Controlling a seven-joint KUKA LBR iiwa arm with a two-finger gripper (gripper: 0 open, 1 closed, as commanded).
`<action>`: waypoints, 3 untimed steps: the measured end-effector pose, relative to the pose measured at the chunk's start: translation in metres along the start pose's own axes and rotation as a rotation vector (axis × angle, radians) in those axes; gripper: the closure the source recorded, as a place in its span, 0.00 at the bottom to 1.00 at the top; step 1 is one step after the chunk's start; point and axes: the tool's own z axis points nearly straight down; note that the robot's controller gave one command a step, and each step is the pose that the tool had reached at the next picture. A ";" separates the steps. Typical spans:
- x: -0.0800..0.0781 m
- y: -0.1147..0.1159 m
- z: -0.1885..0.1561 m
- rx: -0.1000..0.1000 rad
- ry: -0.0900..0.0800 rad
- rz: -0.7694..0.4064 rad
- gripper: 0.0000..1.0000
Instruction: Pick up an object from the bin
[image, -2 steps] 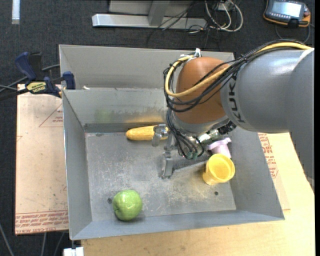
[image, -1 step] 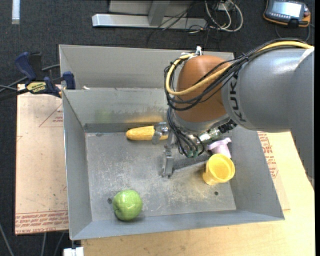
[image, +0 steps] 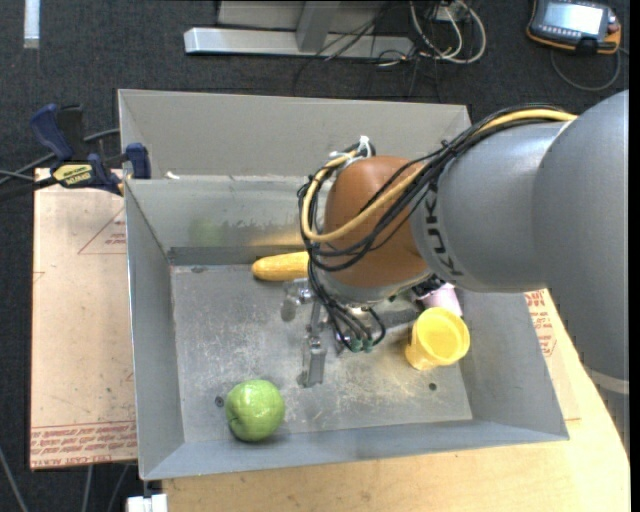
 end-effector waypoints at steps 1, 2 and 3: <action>-0.008 0.024 0.041 -0.004 0.005 -0.002 0.00; -0.001 0.059 0.053 0.001 0.004 -0.056 0.00; 0.030 0.080 0.056 -0.007 0.002 -0.321 0.00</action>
Offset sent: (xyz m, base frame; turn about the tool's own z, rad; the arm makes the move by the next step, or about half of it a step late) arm -0.0186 0.0948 -0.0532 -0.1468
